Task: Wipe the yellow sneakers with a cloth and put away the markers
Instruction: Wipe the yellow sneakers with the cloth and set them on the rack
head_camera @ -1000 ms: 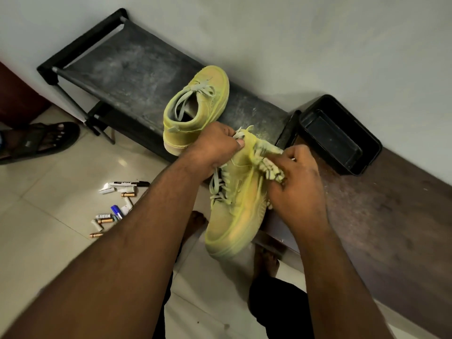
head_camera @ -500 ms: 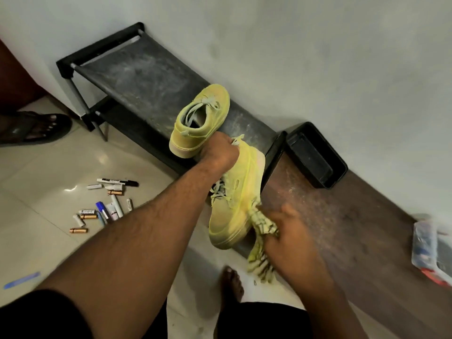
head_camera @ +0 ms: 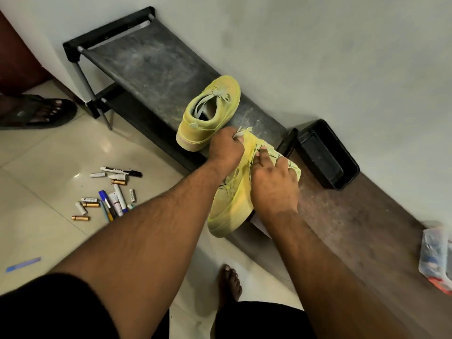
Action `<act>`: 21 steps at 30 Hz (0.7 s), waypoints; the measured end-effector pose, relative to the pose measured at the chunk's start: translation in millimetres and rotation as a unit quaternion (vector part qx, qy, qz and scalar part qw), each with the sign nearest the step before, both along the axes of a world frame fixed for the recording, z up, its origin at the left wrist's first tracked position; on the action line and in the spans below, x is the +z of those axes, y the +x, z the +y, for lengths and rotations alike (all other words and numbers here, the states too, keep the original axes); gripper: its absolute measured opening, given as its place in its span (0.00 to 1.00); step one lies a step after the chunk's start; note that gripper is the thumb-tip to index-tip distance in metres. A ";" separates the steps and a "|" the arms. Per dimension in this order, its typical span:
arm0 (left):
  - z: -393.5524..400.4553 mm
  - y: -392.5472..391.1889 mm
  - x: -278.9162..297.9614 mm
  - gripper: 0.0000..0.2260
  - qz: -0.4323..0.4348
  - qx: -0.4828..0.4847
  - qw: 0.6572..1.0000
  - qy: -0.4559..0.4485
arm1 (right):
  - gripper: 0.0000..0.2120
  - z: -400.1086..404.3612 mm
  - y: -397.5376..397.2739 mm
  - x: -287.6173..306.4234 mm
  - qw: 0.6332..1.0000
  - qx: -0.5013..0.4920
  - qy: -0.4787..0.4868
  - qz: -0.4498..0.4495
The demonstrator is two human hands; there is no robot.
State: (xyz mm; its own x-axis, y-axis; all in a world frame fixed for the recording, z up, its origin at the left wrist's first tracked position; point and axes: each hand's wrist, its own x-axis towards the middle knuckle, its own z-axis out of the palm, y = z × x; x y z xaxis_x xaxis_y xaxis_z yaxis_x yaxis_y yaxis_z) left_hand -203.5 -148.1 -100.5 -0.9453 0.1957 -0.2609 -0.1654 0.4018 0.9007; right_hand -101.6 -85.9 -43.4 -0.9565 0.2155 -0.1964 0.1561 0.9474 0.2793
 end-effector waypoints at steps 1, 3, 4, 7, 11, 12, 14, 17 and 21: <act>0.7 -0.7 -0.2 0.08 -0.008 0.009 1.000 0.003 | 0.23 -3.2 2.5 0.3 1.000 0.004 0.009 -0.008; 2.1 -2.7 -0.5 0.07 -0.025 0.020 0.999 0.007 | 0.24 -6.9 6.0 2.3 0.999 0.012 0.021 -0.022; 3.1 -3.9 -1.0 0.07 -0.037 0.025 0.999 0.012 | 0.24 -7.4 7.6 4.0 0.999 0.017 0.025 -0.031; 5.4 -8.0 -3.7 0.09 -0.081 0.050 0.995 0.028 | 0.23 -10.3 14.2 10.3 0.997 0.029 0.028 -0.063; 6.3 -10.8 -1.7 0.09 -0.119 0.083 0.989 0.029 | 0.22 -20.9 25.2 16.6 0.995 0.031 0.027 -0.089; 5.9 -11.5 -0.5 0.07 -0.124 0.088 0.988 0.029 | 0.23 -24.6 29.6 18.9 0.995 0.031 0.021 -0.094; 5.7 -12.9 0.3 0.07 -0.141 0.108 0.984 0.031 | 0.27 -36.1 43.7 25.0 0.993 0.038 -0.002 -0.112; 5.0 -17.1 -1.9 0.13 -0.170 0.121 0.978 0.033 | 0.30 -57.5 69.7 40.0 0.982 0.059 -0.059 -0.167; 1.4 -26.4 -3.7 0.14 -0.177 0.059 0.982 0.020 | 0.30 -43.1 70.9 63.0 0.983 0.046 -0.102 -0.145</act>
